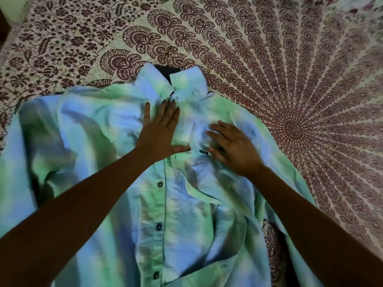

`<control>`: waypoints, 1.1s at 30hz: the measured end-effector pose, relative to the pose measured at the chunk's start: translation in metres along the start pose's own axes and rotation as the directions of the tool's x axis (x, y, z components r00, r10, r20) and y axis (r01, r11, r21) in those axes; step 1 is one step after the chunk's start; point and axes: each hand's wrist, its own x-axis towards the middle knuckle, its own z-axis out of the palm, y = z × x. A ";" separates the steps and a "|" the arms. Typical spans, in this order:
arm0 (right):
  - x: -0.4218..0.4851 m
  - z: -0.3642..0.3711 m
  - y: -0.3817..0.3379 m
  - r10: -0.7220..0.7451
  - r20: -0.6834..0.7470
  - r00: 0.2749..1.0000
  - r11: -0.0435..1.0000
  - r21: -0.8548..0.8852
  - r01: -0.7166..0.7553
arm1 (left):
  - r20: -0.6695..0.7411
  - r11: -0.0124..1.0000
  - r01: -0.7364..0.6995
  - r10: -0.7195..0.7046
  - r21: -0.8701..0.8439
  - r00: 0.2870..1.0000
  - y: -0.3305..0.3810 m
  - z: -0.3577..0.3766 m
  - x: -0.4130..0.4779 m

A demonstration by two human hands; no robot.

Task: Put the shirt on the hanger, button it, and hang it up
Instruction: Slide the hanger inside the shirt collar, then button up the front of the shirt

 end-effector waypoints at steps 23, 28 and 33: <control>-0.207 0.034 -0.141 0.753 -0.351 0.556 0.658 0.419 -0.626 | 0.292 0.581 0.276 -0.067 -0.765 0.954 0.169 0.040 -0.312; -0.277 0.048 -0.199 0.460 -0.188 0.868 0.826 0.448 -0.341 | 0.187 0.395 0.263 -0.221 -0.880 0.957 0.174 0.031 -0.344; -0.329 0.063 -0.258 0.123 -0.098 0.988 0.933 0.351 -0.081 | 0.285 0.108 0.300 -0.141 -0.948 0.948 0.185 0.006 -0.386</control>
